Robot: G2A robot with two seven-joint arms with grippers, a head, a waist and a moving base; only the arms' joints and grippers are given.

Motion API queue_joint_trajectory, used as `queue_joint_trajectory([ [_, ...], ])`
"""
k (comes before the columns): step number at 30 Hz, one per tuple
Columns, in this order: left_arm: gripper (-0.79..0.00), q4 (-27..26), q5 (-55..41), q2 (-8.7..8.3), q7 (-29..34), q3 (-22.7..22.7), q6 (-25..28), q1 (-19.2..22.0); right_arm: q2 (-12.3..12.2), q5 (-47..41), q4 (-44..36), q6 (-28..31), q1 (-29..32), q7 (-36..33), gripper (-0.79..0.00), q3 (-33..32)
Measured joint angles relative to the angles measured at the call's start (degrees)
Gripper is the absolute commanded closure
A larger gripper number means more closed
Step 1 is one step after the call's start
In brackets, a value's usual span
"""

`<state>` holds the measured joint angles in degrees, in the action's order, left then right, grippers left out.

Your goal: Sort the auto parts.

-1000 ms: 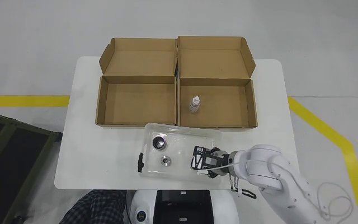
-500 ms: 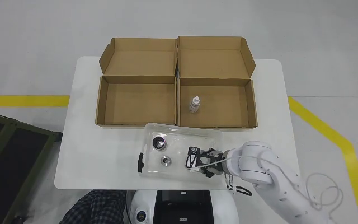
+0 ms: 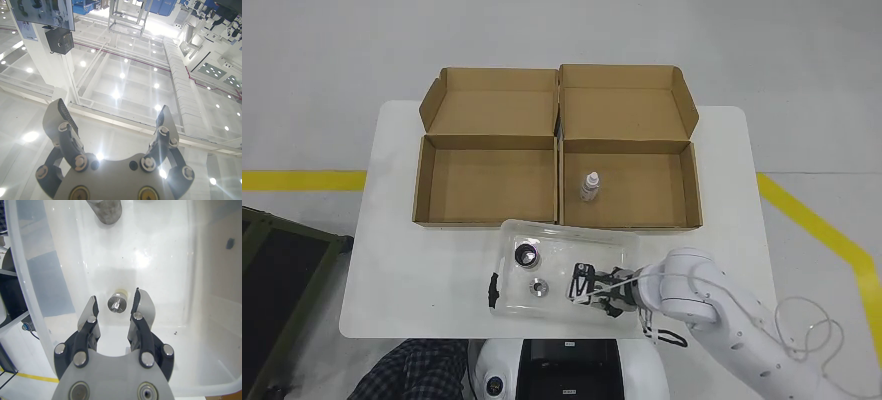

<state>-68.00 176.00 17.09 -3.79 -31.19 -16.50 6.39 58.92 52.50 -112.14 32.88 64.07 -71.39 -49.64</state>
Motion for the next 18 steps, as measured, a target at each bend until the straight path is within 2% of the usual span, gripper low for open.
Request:
queue_joint_trajectory([
  [3,-0.785,0.0,0.0,0.0,0.0,0.0,0.0,0.0,-0.06,-0.25,0.45,-0.35,-0.98,-0.36,-0.28,0.69],
  [6,-0.785,0.0,0.0,0.0,0.0,0.0,0.0,0.0,-0.12,-0.39,0.81,-0.68,-1.78,-0.68,-0.206,1.23],
  [9,-0.785,0.0,0.0,0.0,0.0,0.0,0.0,0.0,-0.2,-0.4,1.14,-0.94,-2.45,-0.94,0.0,1.76],
  [18,-0.785,0.0,0.0,0.0,0.0,0.0,0.0,0.0,-0.62,-0.56,-1.85,-1.84,-3.72,-1.83,0.0,1.95],
])
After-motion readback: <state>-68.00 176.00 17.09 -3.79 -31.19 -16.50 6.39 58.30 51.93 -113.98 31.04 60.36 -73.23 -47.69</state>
